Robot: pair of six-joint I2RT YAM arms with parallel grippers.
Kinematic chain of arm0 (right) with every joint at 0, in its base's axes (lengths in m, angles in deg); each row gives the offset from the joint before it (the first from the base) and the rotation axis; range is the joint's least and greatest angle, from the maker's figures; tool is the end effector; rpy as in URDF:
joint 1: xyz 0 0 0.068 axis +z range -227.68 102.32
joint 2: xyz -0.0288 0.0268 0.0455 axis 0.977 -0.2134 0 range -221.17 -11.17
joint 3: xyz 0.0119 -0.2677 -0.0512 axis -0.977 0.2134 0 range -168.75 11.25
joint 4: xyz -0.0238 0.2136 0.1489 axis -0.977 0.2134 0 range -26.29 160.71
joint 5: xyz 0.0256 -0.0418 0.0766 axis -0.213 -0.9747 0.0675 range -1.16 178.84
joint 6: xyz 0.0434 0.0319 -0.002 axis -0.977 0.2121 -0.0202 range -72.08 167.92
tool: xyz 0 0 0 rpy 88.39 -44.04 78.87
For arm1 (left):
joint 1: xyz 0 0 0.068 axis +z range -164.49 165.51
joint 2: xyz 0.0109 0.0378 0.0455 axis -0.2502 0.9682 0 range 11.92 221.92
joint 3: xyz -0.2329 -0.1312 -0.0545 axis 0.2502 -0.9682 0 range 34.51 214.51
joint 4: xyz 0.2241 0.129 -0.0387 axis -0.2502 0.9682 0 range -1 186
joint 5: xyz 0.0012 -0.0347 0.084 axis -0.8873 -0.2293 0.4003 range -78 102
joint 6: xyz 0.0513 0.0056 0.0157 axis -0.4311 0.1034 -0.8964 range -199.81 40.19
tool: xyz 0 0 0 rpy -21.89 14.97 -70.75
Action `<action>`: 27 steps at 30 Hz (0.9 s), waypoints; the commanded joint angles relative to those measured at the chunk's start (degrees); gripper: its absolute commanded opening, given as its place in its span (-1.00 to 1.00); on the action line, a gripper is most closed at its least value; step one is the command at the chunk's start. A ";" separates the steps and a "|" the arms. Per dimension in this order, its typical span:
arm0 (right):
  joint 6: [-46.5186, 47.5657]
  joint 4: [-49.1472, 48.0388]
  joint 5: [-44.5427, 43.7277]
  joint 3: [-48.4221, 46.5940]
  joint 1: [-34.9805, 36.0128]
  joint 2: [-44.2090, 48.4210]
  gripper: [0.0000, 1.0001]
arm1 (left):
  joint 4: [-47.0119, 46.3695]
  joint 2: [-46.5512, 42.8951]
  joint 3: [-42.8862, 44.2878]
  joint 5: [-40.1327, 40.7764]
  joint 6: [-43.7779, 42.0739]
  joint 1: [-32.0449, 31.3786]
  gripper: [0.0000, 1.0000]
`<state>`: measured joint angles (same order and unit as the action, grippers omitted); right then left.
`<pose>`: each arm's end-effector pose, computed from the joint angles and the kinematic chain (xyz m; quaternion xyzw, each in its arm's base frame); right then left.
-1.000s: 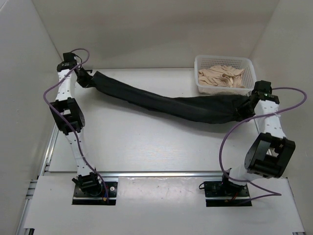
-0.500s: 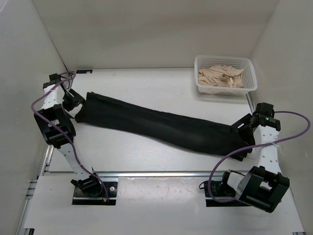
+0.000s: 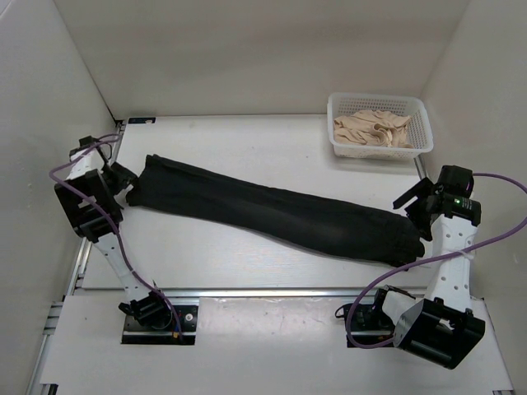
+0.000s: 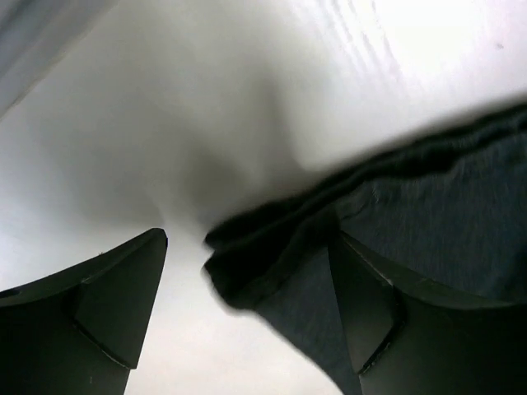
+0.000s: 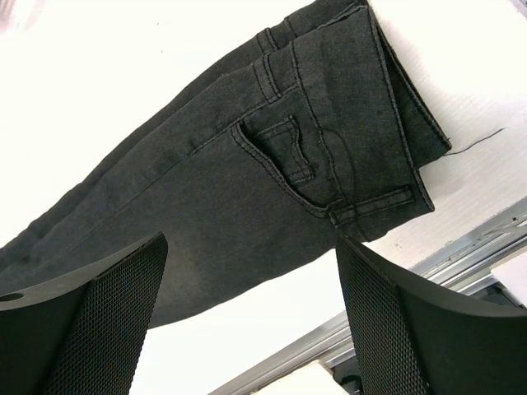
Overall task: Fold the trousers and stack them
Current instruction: Fold the trousers
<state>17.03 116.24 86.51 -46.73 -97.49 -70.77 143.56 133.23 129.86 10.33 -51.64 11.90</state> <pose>0.1850 -0.0682 0.3054 0.4129 0.8570 0.0104 0.3081 0.3783 0.1866 0.1777 -0.4557 0.8862 -0.0159 0.0824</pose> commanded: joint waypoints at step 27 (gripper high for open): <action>1.36 0.03 4.44 -2.76 -0.14 2.99 0.72 | 8.97 -16.19 19.43 17.38 -4.61 -20.13 -0.80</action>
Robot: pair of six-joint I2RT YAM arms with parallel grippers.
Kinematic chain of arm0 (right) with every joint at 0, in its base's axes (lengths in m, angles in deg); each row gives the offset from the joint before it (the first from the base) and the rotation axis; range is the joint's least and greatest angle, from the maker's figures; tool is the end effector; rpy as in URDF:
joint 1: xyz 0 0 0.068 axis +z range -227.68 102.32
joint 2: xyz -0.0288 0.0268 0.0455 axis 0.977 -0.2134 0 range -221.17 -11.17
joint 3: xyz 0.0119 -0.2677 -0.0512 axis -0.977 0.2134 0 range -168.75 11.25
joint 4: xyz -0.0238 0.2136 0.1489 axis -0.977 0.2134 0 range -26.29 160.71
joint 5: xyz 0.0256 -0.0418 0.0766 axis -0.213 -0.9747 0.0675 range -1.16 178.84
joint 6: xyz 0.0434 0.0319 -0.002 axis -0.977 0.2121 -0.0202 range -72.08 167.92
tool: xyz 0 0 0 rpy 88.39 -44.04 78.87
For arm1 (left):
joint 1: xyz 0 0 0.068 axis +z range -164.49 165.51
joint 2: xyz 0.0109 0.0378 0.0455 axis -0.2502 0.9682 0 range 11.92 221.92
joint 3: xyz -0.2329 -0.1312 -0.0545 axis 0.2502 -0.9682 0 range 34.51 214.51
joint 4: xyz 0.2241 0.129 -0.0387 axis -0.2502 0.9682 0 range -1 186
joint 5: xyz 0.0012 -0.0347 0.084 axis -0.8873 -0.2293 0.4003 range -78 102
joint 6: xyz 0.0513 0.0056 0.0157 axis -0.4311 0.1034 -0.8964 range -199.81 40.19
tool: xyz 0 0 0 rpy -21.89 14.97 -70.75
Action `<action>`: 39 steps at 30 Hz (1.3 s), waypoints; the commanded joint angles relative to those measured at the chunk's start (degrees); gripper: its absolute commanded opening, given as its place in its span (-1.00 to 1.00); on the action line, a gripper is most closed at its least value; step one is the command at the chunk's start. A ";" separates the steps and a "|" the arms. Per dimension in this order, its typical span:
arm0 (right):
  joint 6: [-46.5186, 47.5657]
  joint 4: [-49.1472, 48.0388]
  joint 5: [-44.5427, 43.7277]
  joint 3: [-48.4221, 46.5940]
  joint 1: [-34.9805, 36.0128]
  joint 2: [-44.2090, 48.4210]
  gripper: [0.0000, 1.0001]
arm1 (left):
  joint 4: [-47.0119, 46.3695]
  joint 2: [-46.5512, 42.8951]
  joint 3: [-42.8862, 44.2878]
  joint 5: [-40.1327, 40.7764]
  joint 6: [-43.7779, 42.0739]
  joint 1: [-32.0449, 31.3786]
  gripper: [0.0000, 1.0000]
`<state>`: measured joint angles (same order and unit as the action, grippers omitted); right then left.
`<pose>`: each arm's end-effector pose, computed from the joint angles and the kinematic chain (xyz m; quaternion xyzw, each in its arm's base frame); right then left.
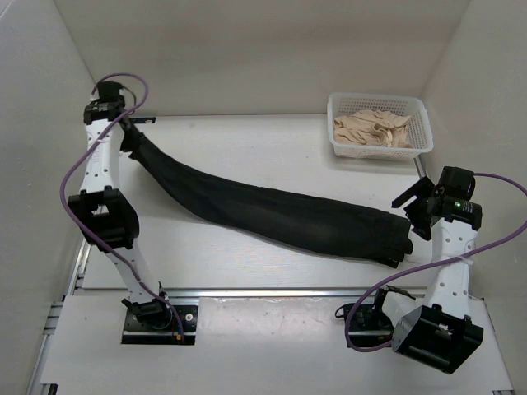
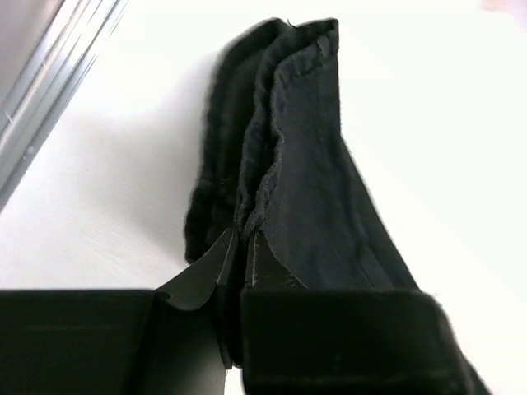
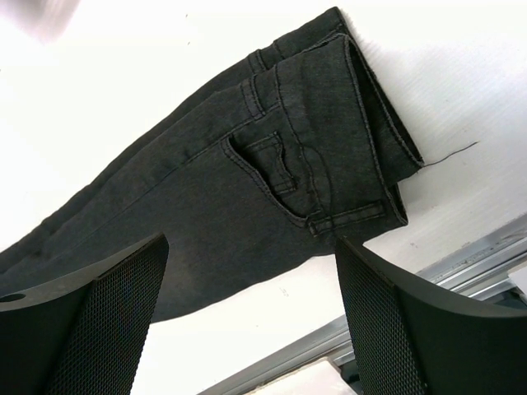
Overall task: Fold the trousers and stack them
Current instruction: Fold the trousers
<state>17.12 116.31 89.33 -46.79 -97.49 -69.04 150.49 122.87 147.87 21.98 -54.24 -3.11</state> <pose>0.1800 -0.0645 0.3109 0.4034 0.8565 0.0349 0.3202 0.4034 0.0875 0.3368 -0.3263 0.9033 0.0503 0.2739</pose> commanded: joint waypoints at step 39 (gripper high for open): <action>0.57 0.49 2.76 -0.58 0.92 4.96 0.70 | 1.35 -4.70 -9.03 9.97 23.66 -61.30 -0.80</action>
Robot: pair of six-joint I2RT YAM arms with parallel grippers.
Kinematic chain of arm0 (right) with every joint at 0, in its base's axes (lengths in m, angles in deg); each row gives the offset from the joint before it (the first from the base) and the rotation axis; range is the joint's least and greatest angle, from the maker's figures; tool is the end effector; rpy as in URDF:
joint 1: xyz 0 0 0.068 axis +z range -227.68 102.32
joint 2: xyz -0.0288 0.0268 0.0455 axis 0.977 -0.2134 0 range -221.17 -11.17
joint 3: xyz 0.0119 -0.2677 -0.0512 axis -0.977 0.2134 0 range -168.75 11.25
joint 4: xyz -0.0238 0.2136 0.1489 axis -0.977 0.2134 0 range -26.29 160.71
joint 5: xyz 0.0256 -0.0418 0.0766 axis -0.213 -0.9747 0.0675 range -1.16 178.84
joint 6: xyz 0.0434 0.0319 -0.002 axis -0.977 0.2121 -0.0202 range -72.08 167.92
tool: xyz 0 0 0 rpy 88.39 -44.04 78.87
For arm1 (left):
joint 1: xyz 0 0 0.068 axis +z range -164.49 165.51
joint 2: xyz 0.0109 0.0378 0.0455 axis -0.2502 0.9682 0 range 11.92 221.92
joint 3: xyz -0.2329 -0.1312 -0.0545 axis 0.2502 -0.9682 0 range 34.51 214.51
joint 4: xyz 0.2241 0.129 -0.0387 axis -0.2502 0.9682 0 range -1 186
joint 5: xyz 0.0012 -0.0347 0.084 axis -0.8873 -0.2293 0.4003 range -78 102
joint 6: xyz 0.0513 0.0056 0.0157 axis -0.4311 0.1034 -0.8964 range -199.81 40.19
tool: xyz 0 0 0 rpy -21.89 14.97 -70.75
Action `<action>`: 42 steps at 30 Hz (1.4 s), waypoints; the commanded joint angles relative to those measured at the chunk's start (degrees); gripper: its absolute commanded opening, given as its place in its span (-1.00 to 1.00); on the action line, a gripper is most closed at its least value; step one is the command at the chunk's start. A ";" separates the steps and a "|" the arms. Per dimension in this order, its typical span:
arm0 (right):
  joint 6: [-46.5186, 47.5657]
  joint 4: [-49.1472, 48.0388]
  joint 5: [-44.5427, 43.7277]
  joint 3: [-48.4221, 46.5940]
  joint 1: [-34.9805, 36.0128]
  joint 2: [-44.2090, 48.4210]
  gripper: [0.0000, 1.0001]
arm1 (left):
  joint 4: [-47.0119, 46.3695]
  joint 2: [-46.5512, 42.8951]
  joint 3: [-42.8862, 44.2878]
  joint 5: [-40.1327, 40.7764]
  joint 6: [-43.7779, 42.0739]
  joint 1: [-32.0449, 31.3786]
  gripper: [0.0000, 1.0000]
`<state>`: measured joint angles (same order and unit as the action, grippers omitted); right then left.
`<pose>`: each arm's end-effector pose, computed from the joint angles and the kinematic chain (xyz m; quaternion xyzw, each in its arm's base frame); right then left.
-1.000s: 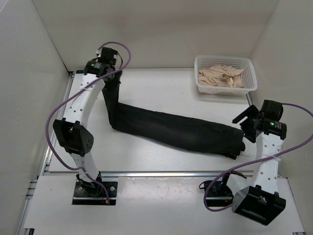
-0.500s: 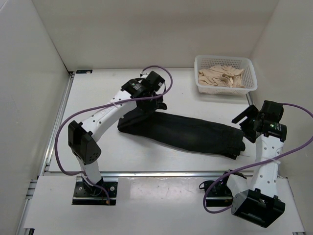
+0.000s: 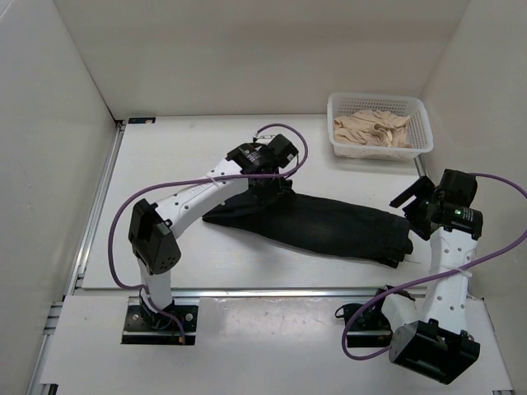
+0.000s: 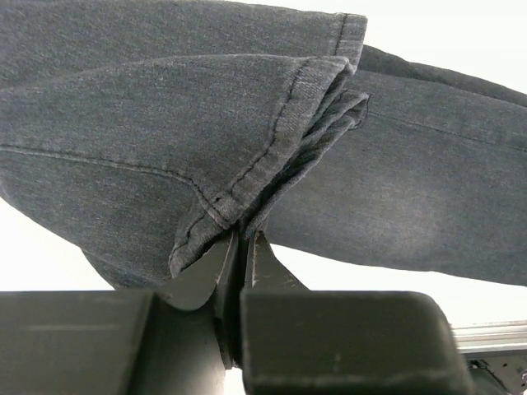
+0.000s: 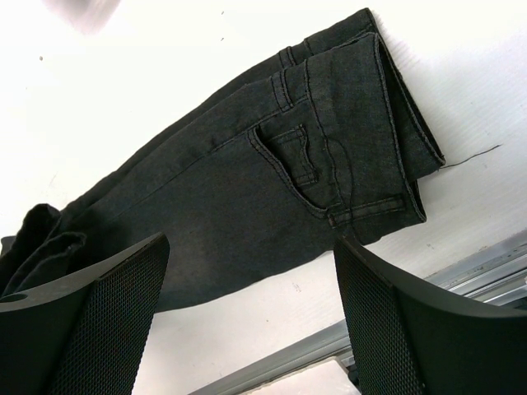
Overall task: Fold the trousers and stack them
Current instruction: Fold the trousers
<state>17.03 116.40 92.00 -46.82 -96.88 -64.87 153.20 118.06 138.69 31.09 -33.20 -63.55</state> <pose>0.1671 -0.0561 0.3229 0.3866 0.8505 0.0618 0.3512 0.2603 -0.2823 0.3202 -0.0136 0.9654 -0.0421 0.2570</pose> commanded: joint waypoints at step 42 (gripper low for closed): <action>7.95 -2.32 10.27 -0.22 6.10 -3.69 0.03 | -0.93 -2.55 -1.10 -15.40 -17.60 15.32 -0.66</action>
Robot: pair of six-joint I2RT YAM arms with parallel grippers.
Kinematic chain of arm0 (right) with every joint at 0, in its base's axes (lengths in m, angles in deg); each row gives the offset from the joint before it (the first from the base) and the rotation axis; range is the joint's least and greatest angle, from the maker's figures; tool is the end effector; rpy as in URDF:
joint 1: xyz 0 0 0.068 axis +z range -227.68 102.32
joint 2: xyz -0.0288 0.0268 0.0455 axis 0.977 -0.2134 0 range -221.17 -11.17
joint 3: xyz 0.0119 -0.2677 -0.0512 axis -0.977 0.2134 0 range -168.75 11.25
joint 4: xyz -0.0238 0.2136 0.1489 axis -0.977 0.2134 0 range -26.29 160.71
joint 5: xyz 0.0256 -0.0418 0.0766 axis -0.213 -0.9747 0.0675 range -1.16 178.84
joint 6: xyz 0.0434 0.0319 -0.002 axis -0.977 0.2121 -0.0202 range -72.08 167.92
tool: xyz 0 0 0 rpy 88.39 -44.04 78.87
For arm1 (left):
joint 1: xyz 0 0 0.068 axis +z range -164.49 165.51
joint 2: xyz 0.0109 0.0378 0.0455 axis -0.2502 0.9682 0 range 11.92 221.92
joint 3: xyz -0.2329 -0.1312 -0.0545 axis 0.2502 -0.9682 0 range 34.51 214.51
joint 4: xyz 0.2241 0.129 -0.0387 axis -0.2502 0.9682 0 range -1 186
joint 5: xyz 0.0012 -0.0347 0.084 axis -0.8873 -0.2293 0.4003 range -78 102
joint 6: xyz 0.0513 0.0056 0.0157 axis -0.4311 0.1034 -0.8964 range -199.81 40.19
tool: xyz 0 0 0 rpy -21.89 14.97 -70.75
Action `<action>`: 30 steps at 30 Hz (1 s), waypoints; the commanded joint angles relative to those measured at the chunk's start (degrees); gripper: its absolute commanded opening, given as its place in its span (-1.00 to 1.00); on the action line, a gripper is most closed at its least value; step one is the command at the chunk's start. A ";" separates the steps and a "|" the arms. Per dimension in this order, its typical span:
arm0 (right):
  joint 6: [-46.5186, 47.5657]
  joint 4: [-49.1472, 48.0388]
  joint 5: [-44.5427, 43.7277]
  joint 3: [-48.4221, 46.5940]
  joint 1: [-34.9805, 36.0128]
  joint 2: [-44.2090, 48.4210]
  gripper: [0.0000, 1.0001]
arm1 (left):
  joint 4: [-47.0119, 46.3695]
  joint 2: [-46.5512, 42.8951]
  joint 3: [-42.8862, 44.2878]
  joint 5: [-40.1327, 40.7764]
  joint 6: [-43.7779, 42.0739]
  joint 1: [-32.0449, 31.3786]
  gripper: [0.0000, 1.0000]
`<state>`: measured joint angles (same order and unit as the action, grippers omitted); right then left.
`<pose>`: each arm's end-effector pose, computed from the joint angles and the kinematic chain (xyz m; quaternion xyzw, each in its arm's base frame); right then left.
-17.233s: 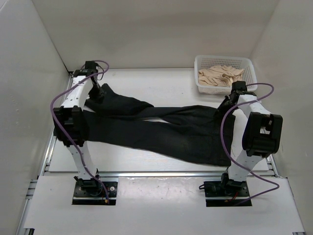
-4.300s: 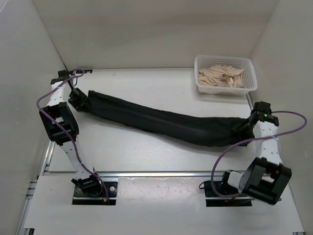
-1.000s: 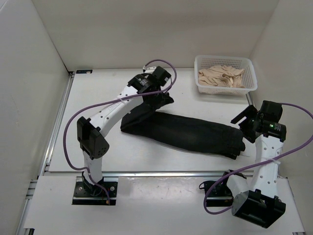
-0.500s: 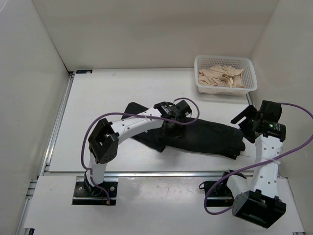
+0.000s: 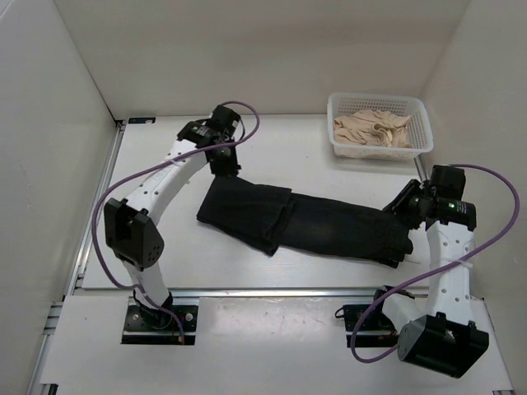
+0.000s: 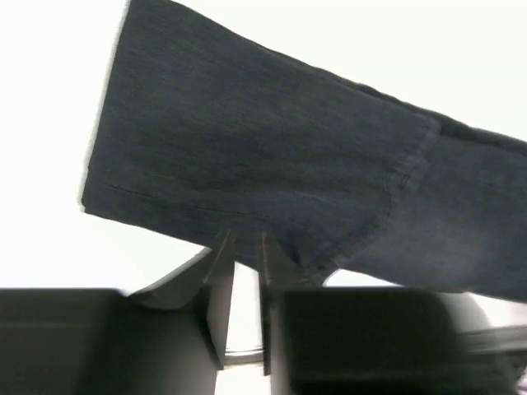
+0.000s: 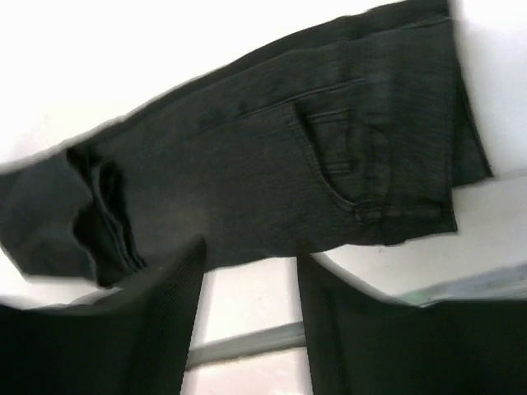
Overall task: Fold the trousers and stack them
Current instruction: Fold the trousers
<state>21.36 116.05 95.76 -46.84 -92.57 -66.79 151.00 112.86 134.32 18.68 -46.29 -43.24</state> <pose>0.1785 -0.0430 0.3182 0.3124 0.8843 0.0912 0.3349 0.3226 -0.1722 0.3303 -0.0539 0.9696 -0.0715 0.2278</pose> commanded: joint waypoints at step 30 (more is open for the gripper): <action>2.92 -3.91 13.03 0.34 2.50 -4.24 -0.11 | 8.61 29.50 26.15 14.52 -3.63 -23.01 0.60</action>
<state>24.15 112.88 108.46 -46.18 -90.23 -71.45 162.73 148.49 160.79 36.69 -49.46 -66.37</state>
